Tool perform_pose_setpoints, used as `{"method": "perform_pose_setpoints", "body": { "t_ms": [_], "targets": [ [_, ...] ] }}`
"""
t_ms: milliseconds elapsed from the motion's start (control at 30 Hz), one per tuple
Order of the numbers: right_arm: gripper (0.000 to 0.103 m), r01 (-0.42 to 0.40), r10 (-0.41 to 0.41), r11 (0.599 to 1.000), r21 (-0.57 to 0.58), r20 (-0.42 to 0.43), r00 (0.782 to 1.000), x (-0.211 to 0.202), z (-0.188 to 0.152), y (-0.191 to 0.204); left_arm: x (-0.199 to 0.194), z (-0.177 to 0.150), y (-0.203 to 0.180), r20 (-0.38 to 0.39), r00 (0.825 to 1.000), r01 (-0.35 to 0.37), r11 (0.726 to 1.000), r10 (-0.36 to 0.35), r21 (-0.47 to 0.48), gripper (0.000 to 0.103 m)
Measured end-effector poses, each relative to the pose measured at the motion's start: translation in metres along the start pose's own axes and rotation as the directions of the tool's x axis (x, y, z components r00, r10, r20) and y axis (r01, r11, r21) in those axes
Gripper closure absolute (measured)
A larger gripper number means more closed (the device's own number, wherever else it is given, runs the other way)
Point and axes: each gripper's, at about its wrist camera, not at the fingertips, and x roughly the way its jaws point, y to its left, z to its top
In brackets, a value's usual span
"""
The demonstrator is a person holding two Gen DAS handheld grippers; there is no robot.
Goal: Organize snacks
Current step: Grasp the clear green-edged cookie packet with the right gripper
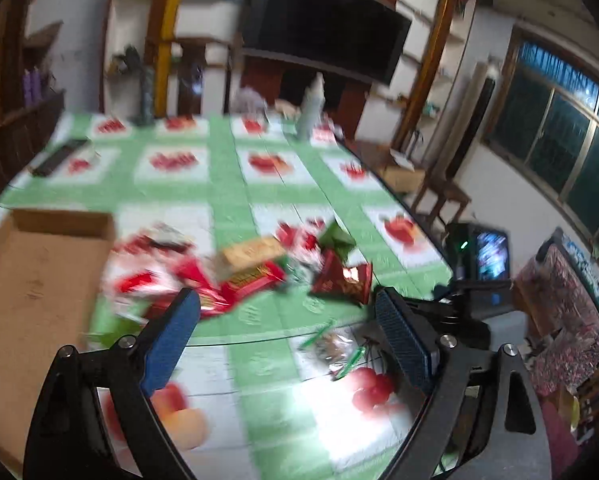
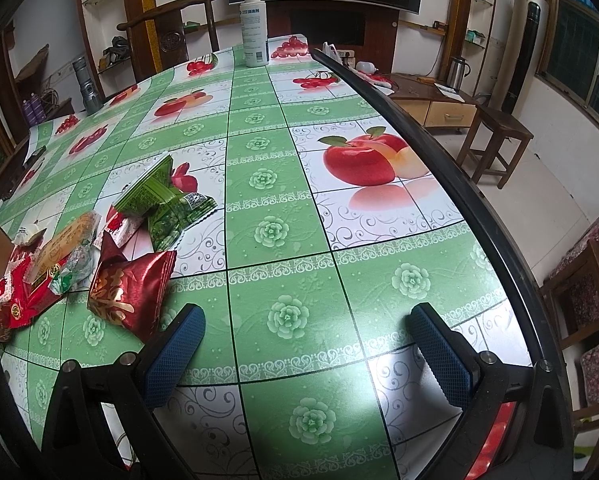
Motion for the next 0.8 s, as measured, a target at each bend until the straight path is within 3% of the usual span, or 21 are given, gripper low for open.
{"method": "perform_pose_setpoints", "body": {
  "t_ms": [200, 267, 367, 400, 433, 533, 600, 633, 800],
  "targets": [
    [0.000, -0.028, 0.026, 0.999, -0.047, -0.040, 0.999, -0.005, -0.006, 0.010, -0.070, 0.002, 0.056, 0.171, 0.982, -0.073, 0.994, 0.085, -0.076, 0.012],
    [0.000, -0.032, 0.030, 0.998, -0.058, -0.040, 0.999, -0.008, -0.011, 0.013, -0.078, 0.001, 0.076, 0.188, 0.977, -0.075, 0.990, 0.097, -0.119, 0.012],
    [0.005, -0.033, 0.030, 0.998, -0.053, -0.044, 0.999, -0.013, -0.014, 0.013, -0.073, -0.003, 0.095, 0.164, 0.978, -0.100, 0.982, 0.126, -0.159, 0.012],
    [0.022, -0.040, 0.039, 0.999, -0.035, -0.026, 0.999, -0.019, -0.016, 0.010, -0.070, -0.006, 0.100, 0.153, 0.979, -0.111, 0.979, 0.138, -0.170, 0.012],
    [0.031, -0.073, 0.073, 0.997, -0.016, -0.015, 0.997, -0.026, -0.017, 0.008, -0.067, -0.009, 0.106, 0.138, 0.980, -0.115, 0.978, 0.140, -0.176, 0.012],
    [0.031, -0.246, 0.246, 0.969, 0.014, -0.017, 0.969, -0.043, -0.023, 0.012, -0.049, -0.017, 0.114, 0.058, 0.991, -0.109, 0.978, 0.121, -0.180, 0.012],
    [0.032, -0.309, 0.309, 0.951, -0.031, -0.010, 0.951, -0.053, -0.027, 0.027, -0.042, -0.026, 0.110, 0.021, 0.996, -0.083, 0.982, 0.087, -0.169, 0.013],
    [0.032, -0.330, 0.330, 0.942, -0.054, -0.008, 0.944, -0.057, -0.029, 0.036, -0.037, -0.028, 0.106, 0.010, 0.997, -0.076, 0.986, 0.079, -0.150, 0.013],
    [0.034, -0.379, 0.379, 0.910, -0.167, -0.031, 0.925, -0.059, -0.038, 0.077, -0.012, -0.032, 0.084, -0.059, 0.997, -0.050, 0.998, 0.048, -0.030, 0.035]
  ]
}}
